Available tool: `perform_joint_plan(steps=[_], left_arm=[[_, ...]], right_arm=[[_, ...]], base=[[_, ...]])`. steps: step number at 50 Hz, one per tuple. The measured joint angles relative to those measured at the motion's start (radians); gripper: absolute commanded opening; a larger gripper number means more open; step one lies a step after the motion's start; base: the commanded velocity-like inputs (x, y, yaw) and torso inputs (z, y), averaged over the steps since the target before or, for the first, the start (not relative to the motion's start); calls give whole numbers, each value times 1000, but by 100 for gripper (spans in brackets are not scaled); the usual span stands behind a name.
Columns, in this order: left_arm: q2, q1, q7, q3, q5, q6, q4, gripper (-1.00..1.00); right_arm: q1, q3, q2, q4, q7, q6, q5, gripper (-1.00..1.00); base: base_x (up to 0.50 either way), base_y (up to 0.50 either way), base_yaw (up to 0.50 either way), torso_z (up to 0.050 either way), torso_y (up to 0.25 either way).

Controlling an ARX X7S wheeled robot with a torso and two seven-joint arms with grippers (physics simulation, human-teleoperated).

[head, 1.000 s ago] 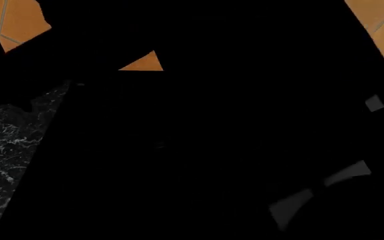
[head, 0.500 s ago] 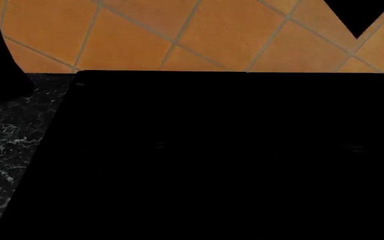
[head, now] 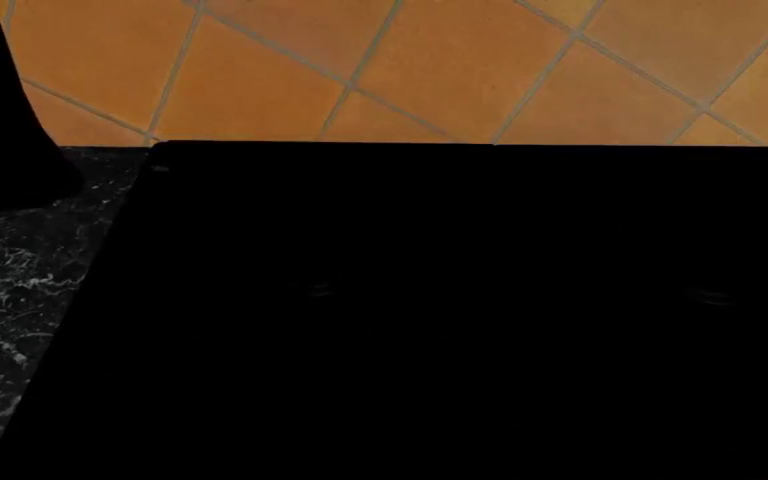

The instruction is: Pick the lobster from the counter and place it in the microwave.

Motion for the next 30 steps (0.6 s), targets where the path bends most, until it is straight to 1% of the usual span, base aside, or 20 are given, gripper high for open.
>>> perform_joint_plan(steps=[7,16,23,30], left_arm=[[5,1,3,2,7,-1,-4,100],[7,1,13,4,17,-3,-15,100],[6,3,17,5,23,-4,-18,100],[4,13,25,5,32,-2,-21,100]], right_arm=[[17,39,-62,106,-130,32,-183,-100],[27,53,-156,270,-318,30,-413,-100],[31,76,-243,442,-467,-11,-615,-100],[34,150,-341,644,-608,-87,-858,-100]], base=[[0,0,0,0,0],[0,0,0,0,0],[0,0,0,0,0],[0,0,0,0,1]])
